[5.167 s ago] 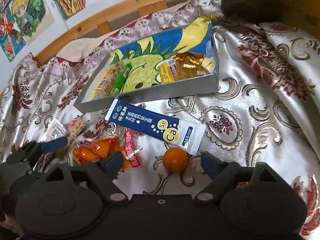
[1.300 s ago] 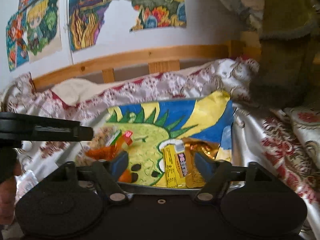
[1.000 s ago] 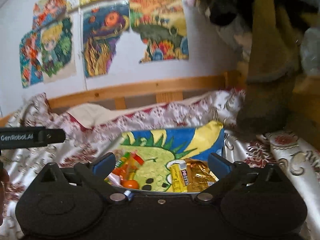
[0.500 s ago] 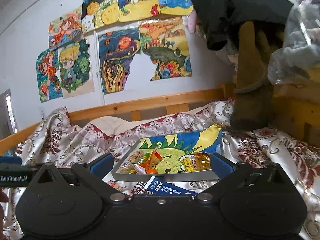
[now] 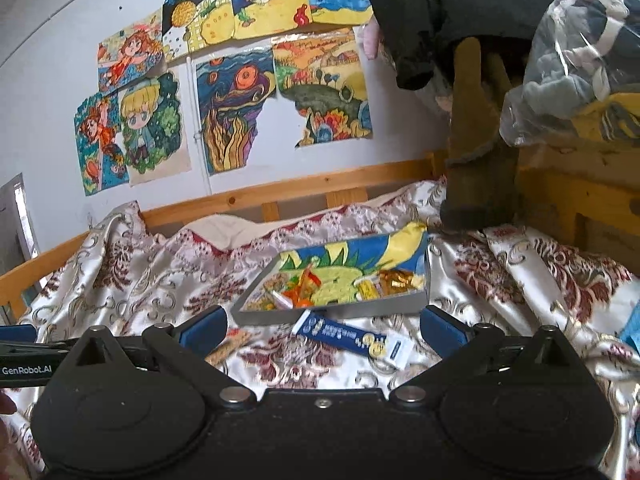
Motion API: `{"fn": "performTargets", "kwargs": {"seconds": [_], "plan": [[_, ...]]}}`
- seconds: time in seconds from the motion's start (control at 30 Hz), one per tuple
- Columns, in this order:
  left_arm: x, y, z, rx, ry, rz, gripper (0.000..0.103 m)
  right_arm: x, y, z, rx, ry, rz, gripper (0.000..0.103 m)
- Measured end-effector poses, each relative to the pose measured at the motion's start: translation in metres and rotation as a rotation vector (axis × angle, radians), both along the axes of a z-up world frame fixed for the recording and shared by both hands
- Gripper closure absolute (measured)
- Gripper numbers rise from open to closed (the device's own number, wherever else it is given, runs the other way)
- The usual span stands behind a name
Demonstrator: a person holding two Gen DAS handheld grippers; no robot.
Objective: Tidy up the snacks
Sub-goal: 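Lift both tools away from the tray above the remaining snacks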
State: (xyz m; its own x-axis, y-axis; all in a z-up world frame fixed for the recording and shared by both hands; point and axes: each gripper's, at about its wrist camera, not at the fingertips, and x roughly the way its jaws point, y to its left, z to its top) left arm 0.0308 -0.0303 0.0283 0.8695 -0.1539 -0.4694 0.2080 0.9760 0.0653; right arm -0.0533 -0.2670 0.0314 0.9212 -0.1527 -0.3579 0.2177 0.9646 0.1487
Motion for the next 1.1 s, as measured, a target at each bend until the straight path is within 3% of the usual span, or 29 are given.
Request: {"fn": "performTargets", "kwargs": {"seconds": [0.47,1.1], "plan": [[-0.008,0.015,-0.008,-0.023,0.061,0.046,0.000,-0.005,0.022,-0.009,-0.084,0.079,0.043,0.001],[0.000,0.009,-0.015,0.064,0.098,0.079,0.000,0.004,0.026,-0.014,-0.114,0.120,0.063,0.001]]}}
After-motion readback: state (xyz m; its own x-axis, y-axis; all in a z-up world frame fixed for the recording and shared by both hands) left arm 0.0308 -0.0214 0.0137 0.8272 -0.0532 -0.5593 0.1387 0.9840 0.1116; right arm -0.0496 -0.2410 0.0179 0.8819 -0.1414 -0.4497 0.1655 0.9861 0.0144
